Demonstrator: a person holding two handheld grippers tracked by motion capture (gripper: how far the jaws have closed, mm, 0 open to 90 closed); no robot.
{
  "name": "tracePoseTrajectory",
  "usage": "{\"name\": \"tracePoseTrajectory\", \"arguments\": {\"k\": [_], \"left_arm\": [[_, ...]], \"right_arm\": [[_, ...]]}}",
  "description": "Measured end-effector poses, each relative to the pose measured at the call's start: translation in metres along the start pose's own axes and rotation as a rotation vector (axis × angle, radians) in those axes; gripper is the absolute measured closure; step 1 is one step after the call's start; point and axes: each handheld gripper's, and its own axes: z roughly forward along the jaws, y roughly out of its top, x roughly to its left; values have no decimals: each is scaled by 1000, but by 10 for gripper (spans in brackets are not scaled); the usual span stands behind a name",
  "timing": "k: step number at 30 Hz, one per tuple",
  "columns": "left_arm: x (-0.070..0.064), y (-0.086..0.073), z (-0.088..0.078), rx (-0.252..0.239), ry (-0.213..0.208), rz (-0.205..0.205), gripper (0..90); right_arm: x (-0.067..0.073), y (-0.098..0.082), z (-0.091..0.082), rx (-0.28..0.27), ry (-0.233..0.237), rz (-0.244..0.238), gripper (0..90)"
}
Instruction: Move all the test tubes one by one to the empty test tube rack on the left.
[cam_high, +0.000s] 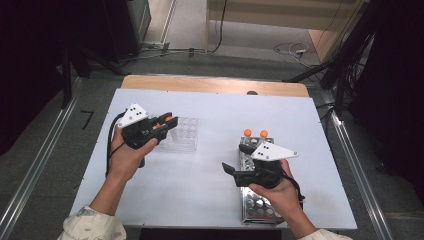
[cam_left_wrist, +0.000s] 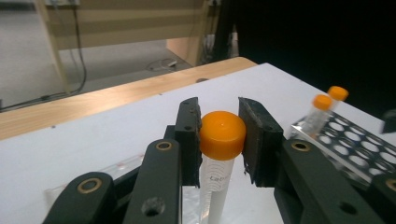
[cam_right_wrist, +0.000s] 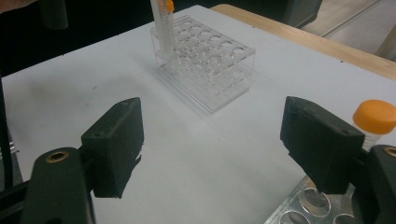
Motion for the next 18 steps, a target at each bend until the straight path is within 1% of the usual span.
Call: {"name": "tracePoseTrajectory", "arguments": {"k": [2,5,10,13,15,18], "left_arm": [[6,0,1,-2,25,-3,712],[12,0,3,-7,40,-14,712],[15,4,4,-20,46,-17,712],[15,4,7,-9,69,-2,712],[17,4,8,-8,71,-7,712],[19,5,8,-10,87,-2,712]], "right_arm": [[-1,-2,0,-3,1,5,201],[-1,-4,1,-4,4,12,201],[-1,-5,1,-6,7,14,201],[-2,-5,1,-9,7,16,201],[-2,-5,0,-9,7,19,202],[-1,-5,0,-11,6,21,201]]}}
